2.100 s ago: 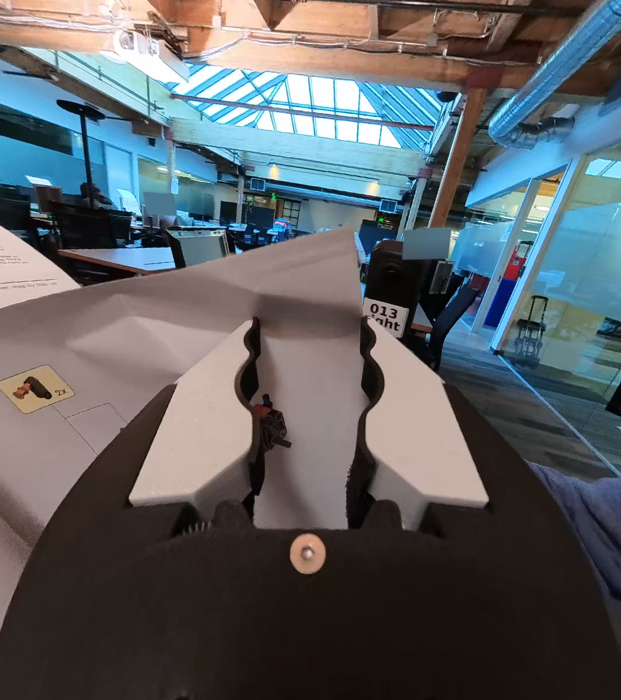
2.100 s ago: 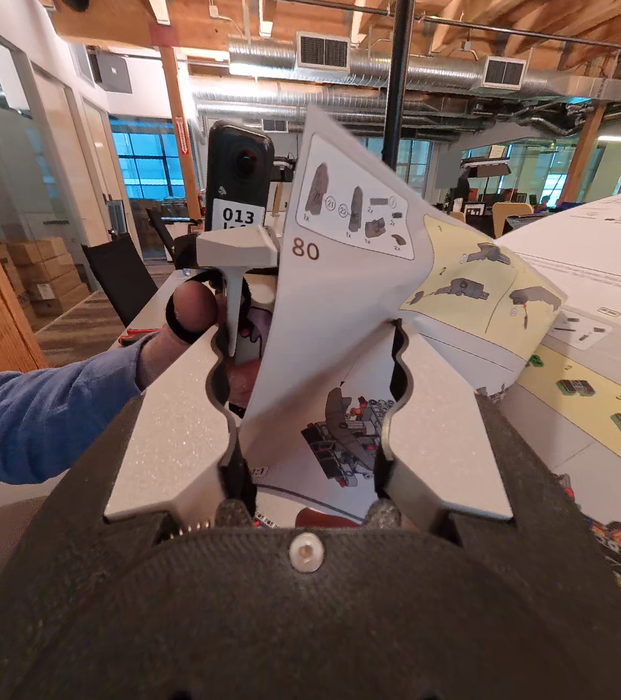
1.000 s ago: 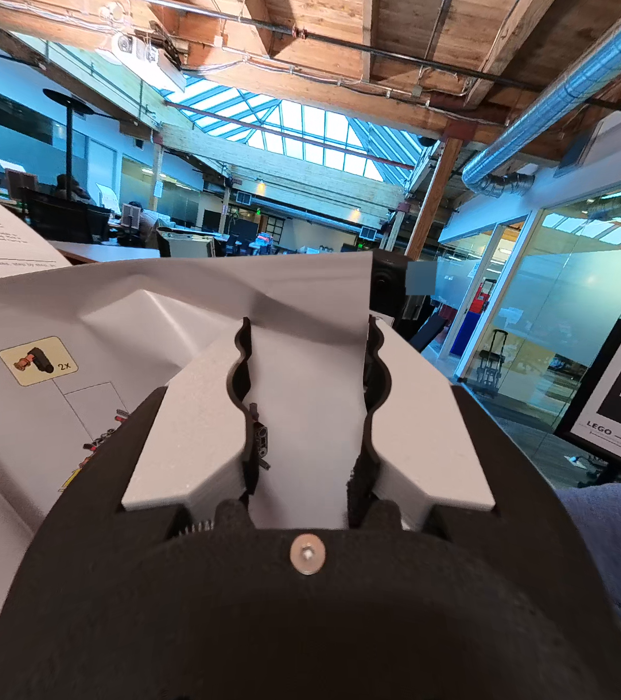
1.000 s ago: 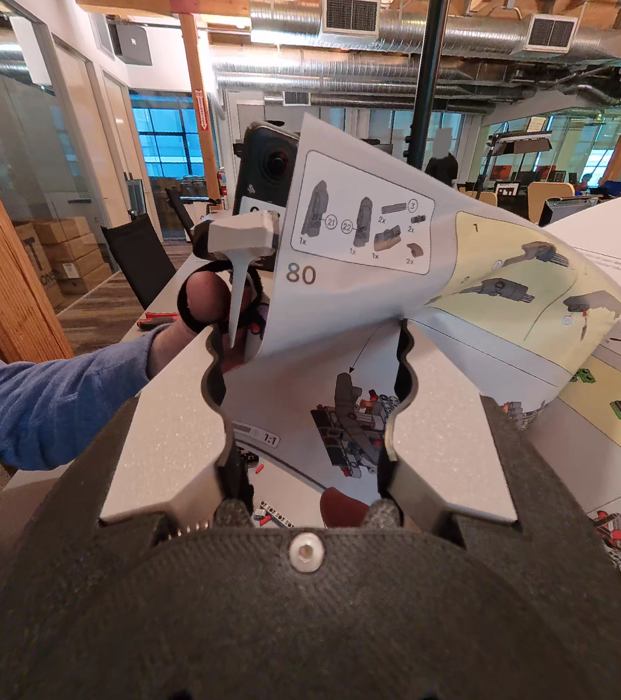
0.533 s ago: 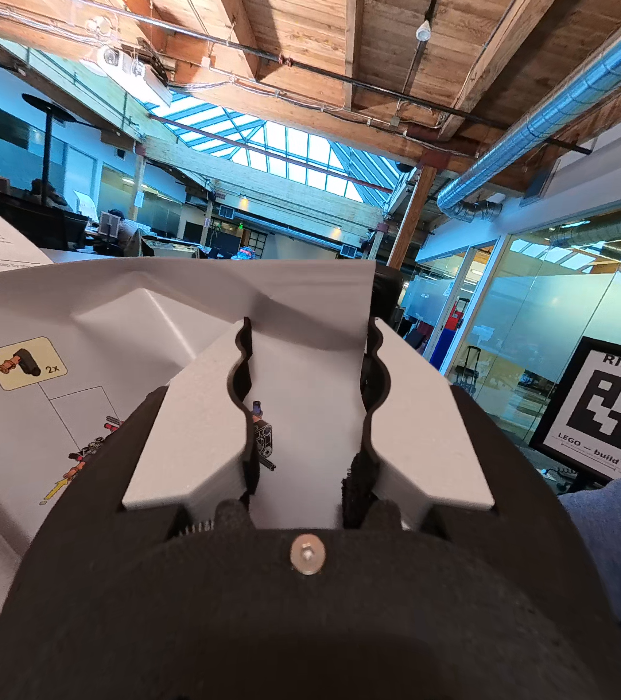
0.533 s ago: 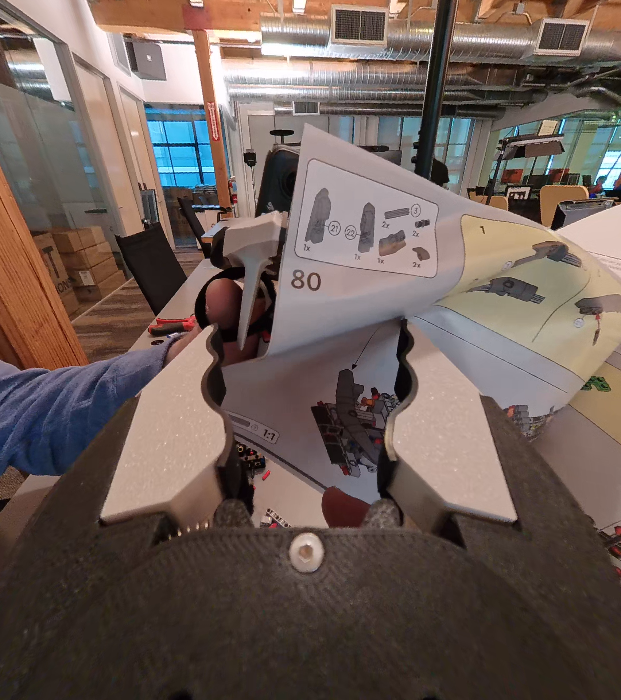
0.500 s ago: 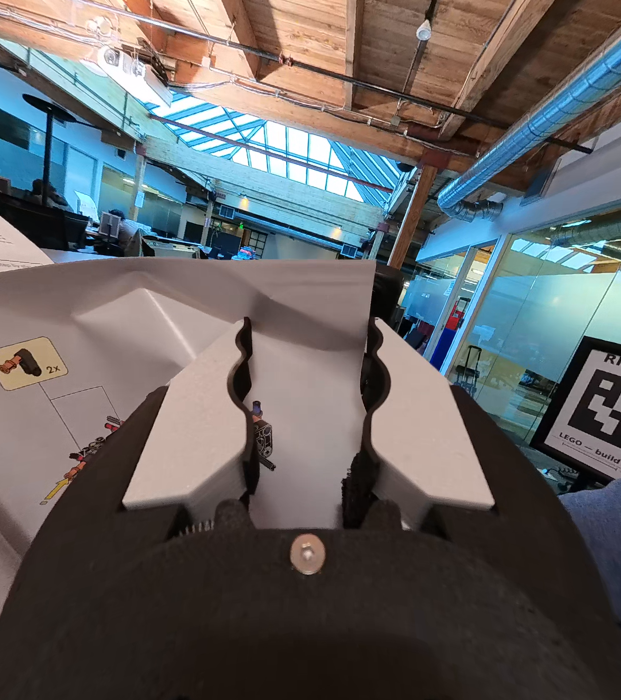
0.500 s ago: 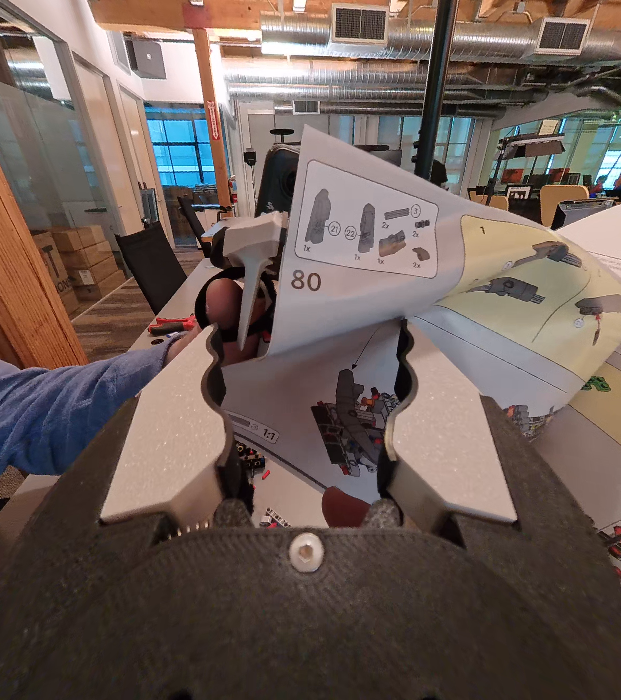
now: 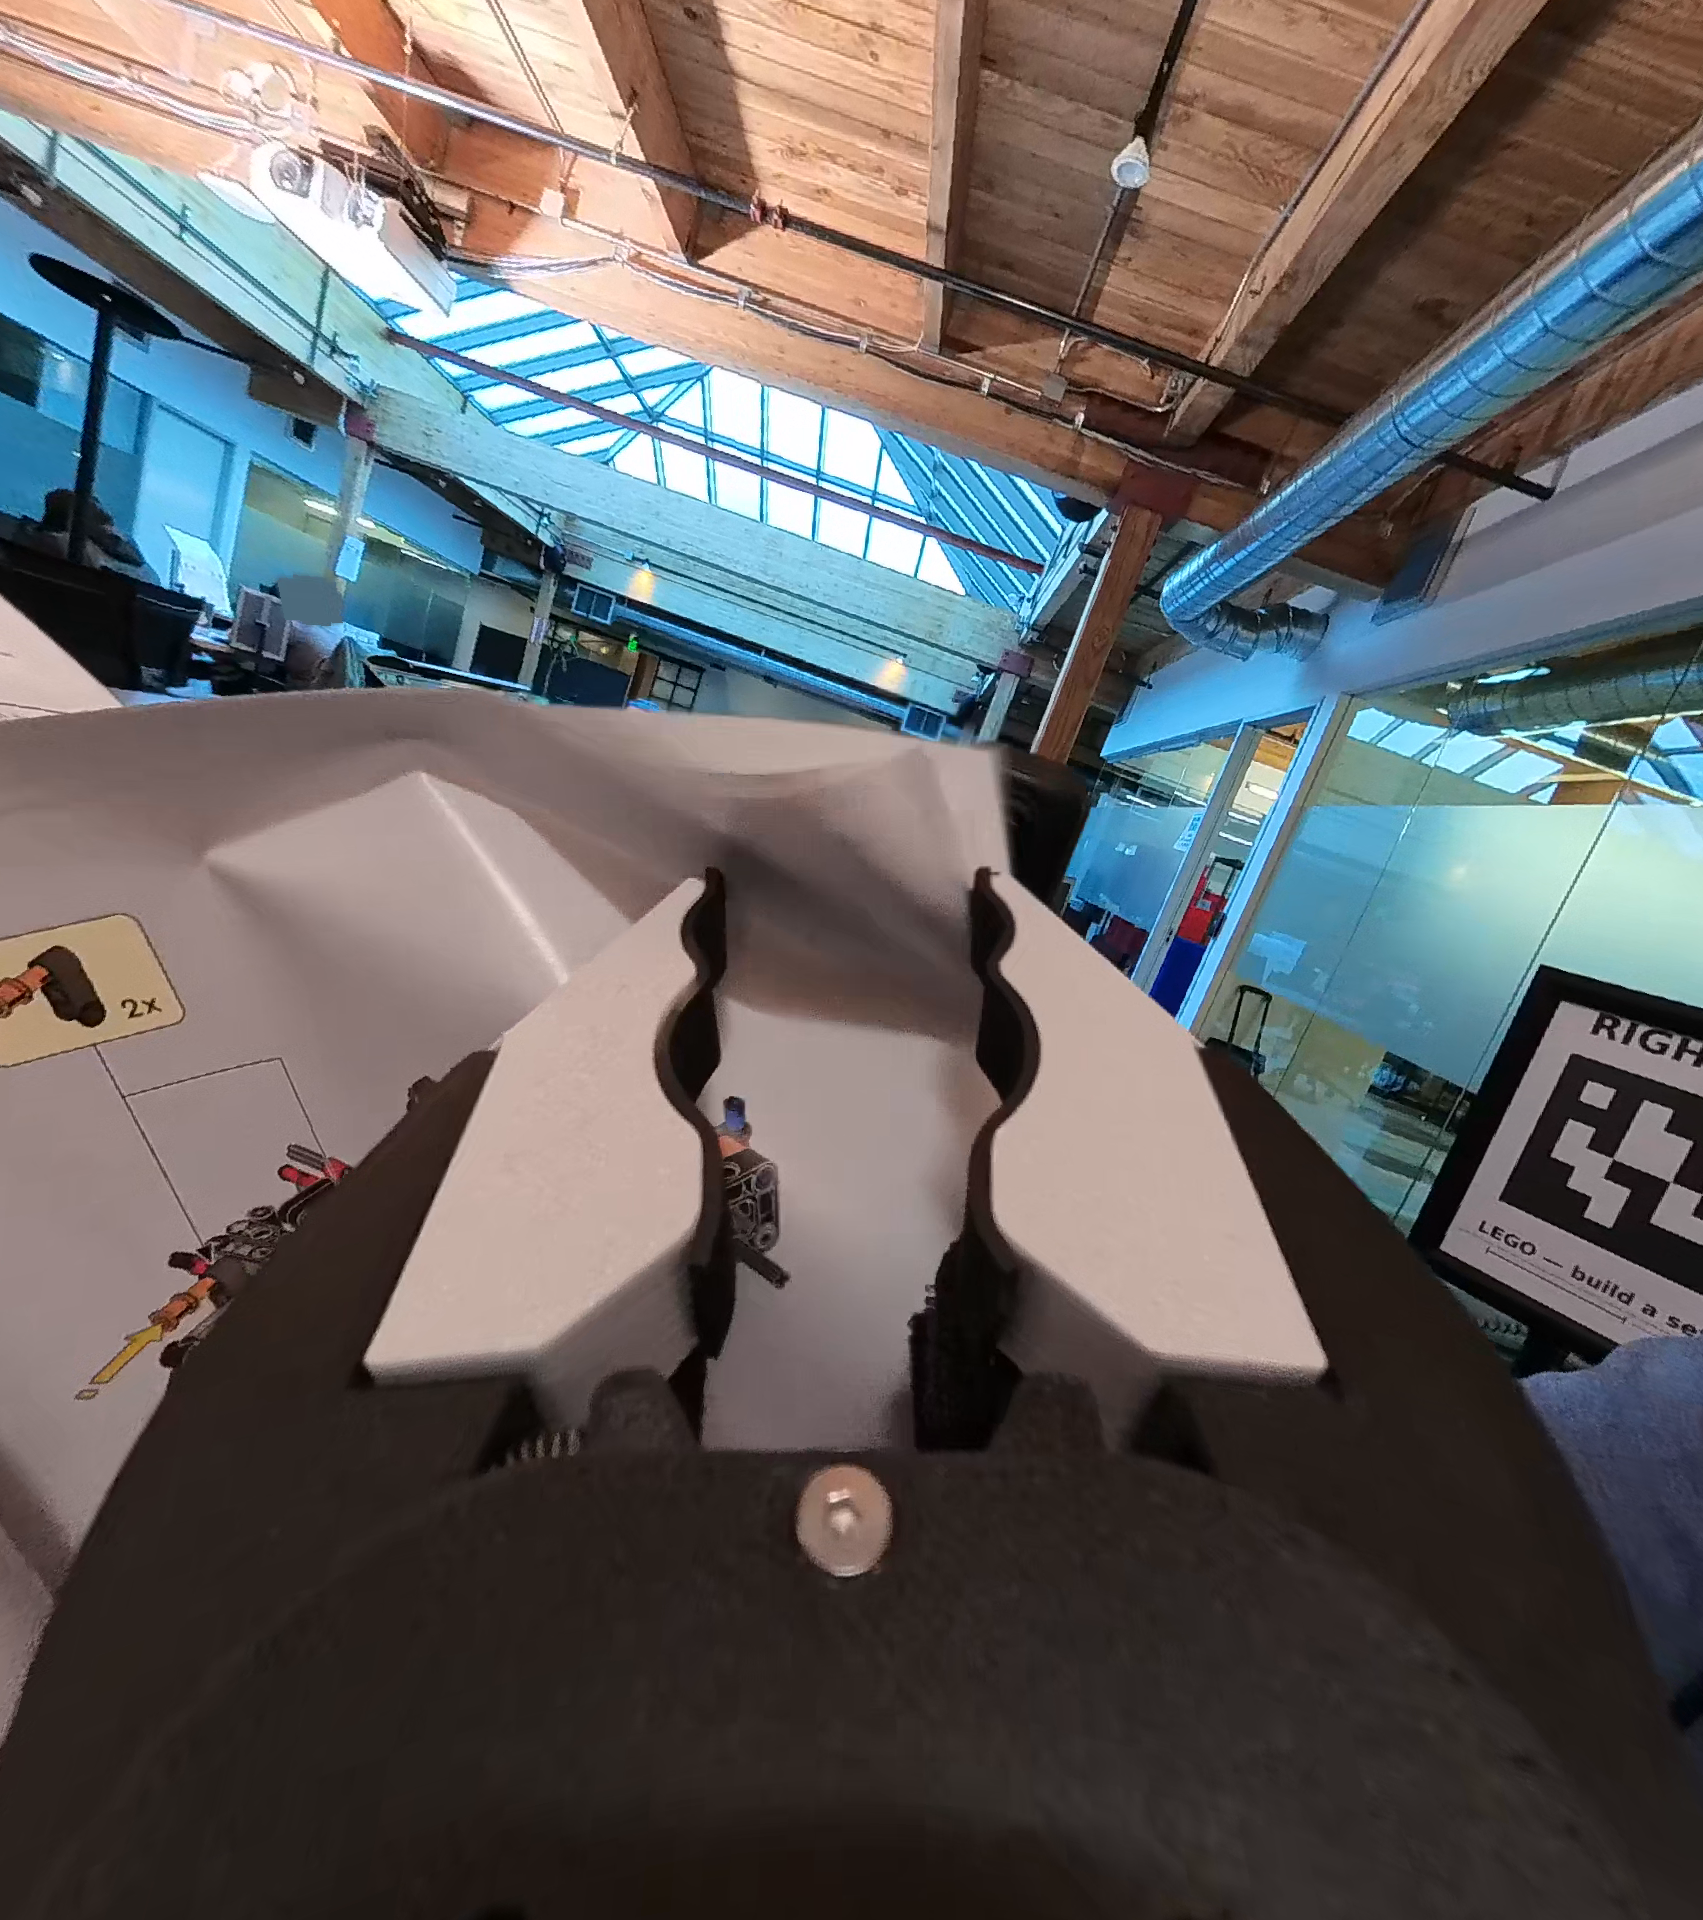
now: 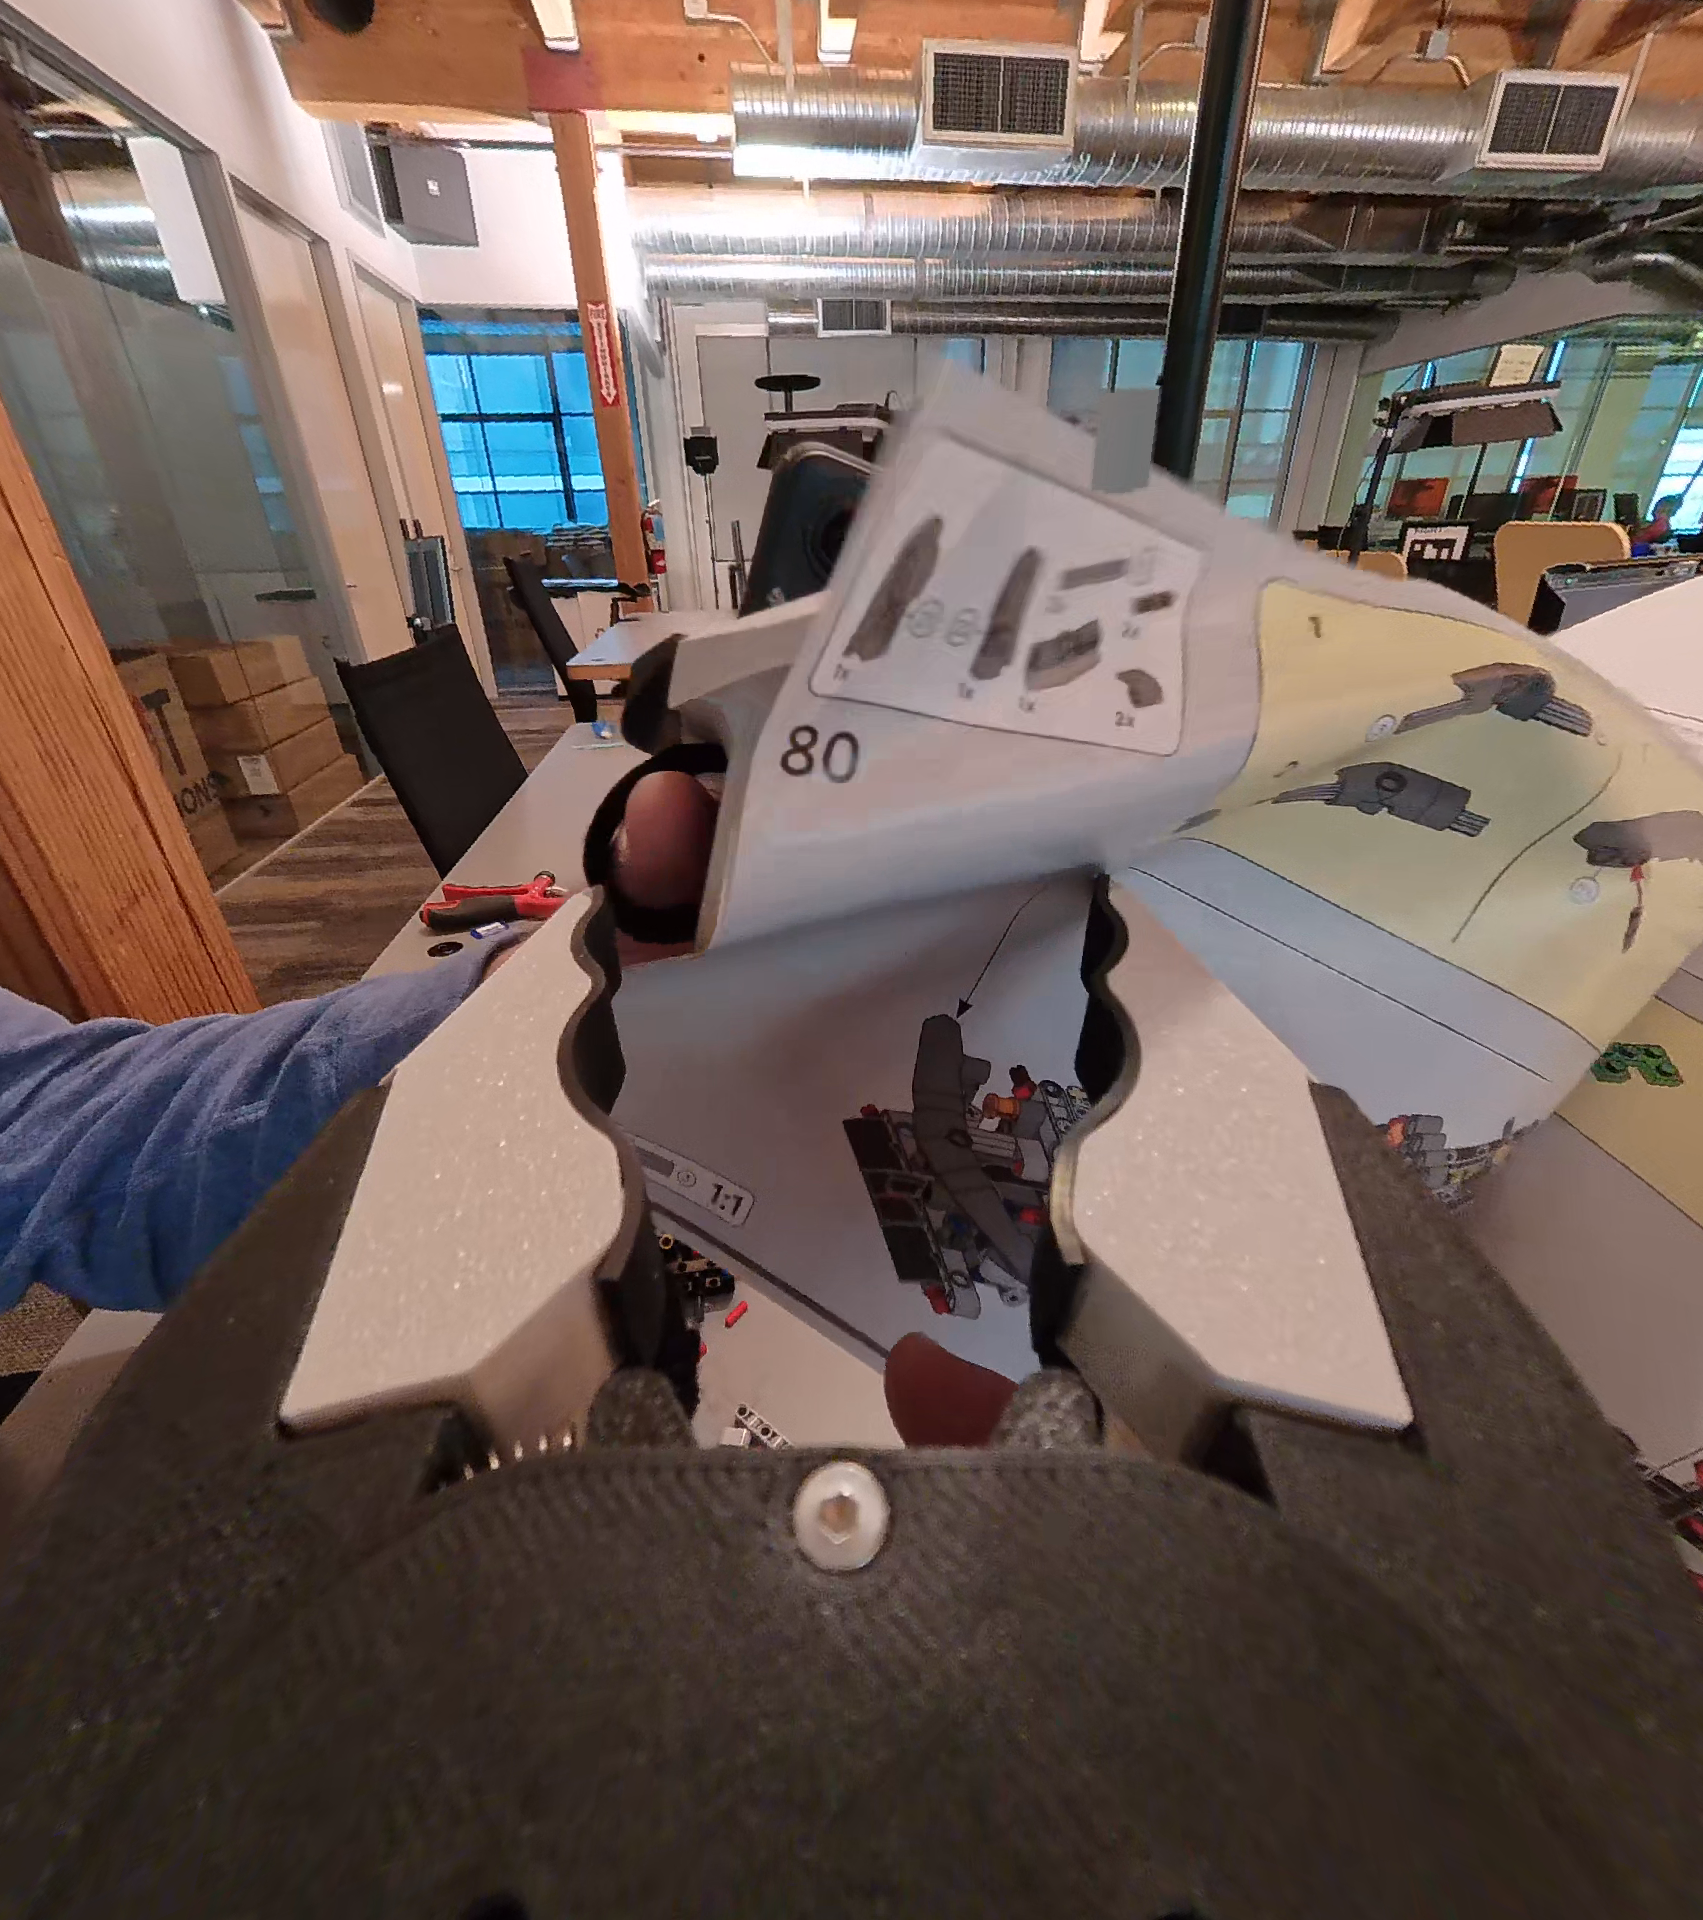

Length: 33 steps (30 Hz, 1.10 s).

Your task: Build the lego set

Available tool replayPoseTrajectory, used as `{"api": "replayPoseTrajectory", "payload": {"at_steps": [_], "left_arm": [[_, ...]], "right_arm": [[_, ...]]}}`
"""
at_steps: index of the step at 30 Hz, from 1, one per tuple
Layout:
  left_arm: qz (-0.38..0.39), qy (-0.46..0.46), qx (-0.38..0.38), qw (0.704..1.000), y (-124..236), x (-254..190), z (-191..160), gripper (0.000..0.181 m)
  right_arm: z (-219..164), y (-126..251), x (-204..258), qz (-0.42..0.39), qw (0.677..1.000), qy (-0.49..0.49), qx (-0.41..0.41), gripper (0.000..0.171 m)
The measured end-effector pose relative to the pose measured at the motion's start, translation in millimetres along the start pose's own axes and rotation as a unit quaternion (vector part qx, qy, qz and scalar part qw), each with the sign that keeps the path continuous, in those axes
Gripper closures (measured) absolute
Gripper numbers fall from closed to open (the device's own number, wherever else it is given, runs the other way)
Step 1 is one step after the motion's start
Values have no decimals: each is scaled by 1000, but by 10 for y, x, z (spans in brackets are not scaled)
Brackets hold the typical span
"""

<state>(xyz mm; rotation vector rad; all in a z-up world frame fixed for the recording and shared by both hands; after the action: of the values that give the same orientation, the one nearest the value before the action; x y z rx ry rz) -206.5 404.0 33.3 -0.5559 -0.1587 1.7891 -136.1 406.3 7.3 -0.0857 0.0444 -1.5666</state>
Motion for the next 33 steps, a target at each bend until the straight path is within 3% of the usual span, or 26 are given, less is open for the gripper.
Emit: {"api": "replayPoseTrajectory", "payload": {"at_steps": [9,19,25,29,33], "left_arm": [[-5,12,-15,1000,1,23,-6,137],[-17,20,-28,999,-46,66,5,169],[1,10,-20,1000,-77,130,-11,181],[24,4,-2,1000,-206,222,-64,181],[55,-3,69,996,-553,373,-258,181]], "right_arm": [[-10,10,-14,1,1000,-6,-6,83],[22,90,-41,-1,1000,-15,-17,84],[80,324,-126,-19,998,-34,-50,94],[190,697,-262,-80,994,-41,-68,98],[368,1238,-365,-233,970,37,-66,106]]}}
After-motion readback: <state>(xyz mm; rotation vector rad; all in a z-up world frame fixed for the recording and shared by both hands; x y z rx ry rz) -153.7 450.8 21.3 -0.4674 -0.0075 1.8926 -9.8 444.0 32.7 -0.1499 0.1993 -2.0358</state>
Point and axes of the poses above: each gripper's, where its closed fingertips meet, y back along the fingers, z out of its top, x = y × z across the jaws, the point moved 6 cm from there along y, back along the fingers, and after that the axes turned 7 degrees about -z, right-handed, at the moved point
